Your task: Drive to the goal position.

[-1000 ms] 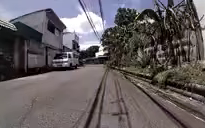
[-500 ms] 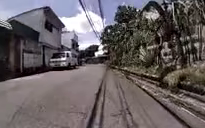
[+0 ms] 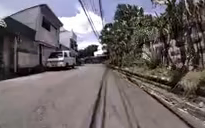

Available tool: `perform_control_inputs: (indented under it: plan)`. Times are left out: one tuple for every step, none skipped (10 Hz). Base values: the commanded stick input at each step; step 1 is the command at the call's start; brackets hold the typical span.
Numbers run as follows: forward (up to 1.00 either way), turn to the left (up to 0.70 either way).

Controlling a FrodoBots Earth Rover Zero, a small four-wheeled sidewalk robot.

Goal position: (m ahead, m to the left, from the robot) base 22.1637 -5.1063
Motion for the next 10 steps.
perform_control_inputs:
  plan:
    - [0.85, 0.00]
    - [0.85, 0.00]
    - [0.85, 0.00]
    - [0.85, 0.00]
    - [0.85, 0.00]
    - [0.85, 0.00]
    - [0.85, 0.00]
    - [0.85, 0.00]
    - [0.85, 0.00]
    - [0.85, 0.00]
